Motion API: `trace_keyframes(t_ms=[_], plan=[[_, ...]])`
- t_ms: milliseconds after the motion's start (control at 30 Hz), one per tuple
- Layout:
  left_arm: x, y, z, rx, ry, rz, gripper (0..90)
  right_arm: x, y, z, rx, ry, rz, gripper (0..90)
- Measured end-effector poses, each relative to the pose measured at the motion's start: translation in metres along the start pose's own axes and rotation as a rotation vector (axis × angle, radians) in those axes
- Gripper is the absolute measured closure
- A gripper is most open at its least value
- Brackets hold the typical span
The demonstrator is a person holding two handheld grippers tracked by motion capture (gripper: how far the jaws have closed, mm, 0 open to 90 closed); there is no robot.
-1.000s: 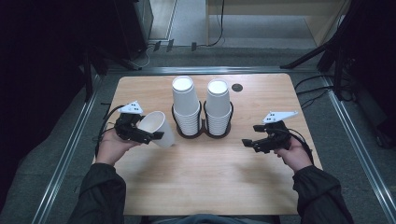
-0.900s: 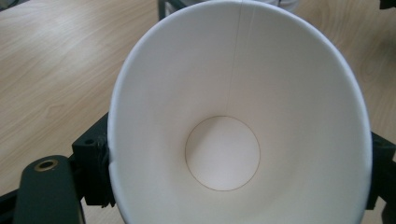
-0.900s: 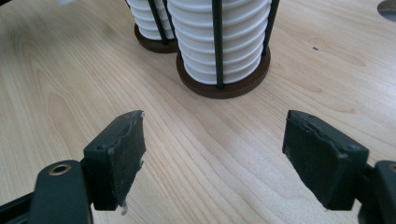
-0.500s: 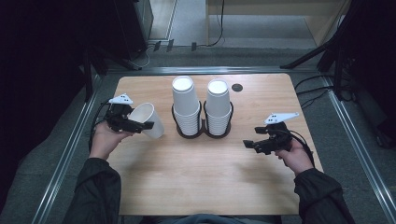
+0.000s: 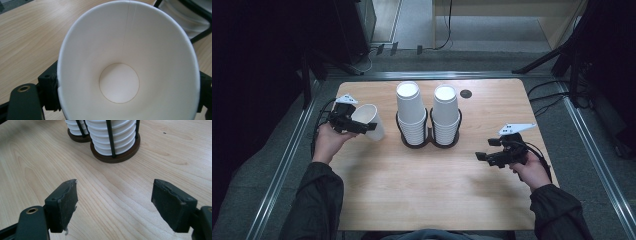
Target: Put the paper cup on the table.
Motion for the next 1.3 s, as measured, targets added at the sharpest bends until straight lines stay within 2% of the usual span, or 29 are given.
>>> trace_keyframes(t_ms=[67, 233, 433, 667, 767, 900, 1033, 1133, 1200, 1300], plan=[[0.001, 0.006, 0.0, -0.017, -0.005, 0.005, 13.8, 0.0, 0.001, 0.0, -0.008, -0.004, 0.005, 21.6], [0.005, 0.02, -0.008, -0.061, 0.02, 0.059, 13.2, 0.0, 0.002, 0.0, -0.014, -0.005, 0.01, 21.5], [0.013, 0.027, -0.011, -0.059, 0.041, 0.102, 12.2, 0.002, 0.002, 0.001, -0.013, 0.001, 0.013, 21.5], [0.02, 0.028, -0.014, -0.06, 0.058, 0.109, 10.7, 0.002, 0.004, 0.002, -0.02, -0.002, 0.021, 21.5], [0.02, 0.028, -0.013, -0.075, 0.058, 0.109, 10.3, 0.001, 0.003, 0.001, -0.019, 0.0, 0.018, 21.5], [0.021, 0.027, -0.013, -0.064, 0.063, 0.112, 9.3, 0.0, 0.001, 0.0, -0.009, -0.001, 0.018, 21.5], [0.021, 0.026, -0.013, -0.064, 0.056, 0.09, 8.4, 0.0, 0.0, 0.0, -0.012, -0.002, 0.014, 21.5], [0.022, 0.027, -0.013, -0.078, 0.052, 0.068, 7.3, 0.0, 0.0, 0.0, -0.014, -0.002, 0.005, 21.5], [0.022, 0.028, -0.014, -0.087, 0.059, 0.042, 1.4, -0.001, -0.001, 0.0, 0.0, -0.011, 0.01, 21.5], [0.022, 0.028, -0.014, -0.085, 0.055, 0.032, 0.1, -0.001, -0.001, 0.0, -0.005, -0.006, 0.006, 21.5]])
Point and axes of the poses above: each handheld gripper's, and its own axes: x roughly forward along the jaws, z roughly out of its top, y roughly to its left, the point moved 3 cm from there along x, roughly forward along the jaws, and after that the axes turned 11 degrees about y, right-handed, at the moved point
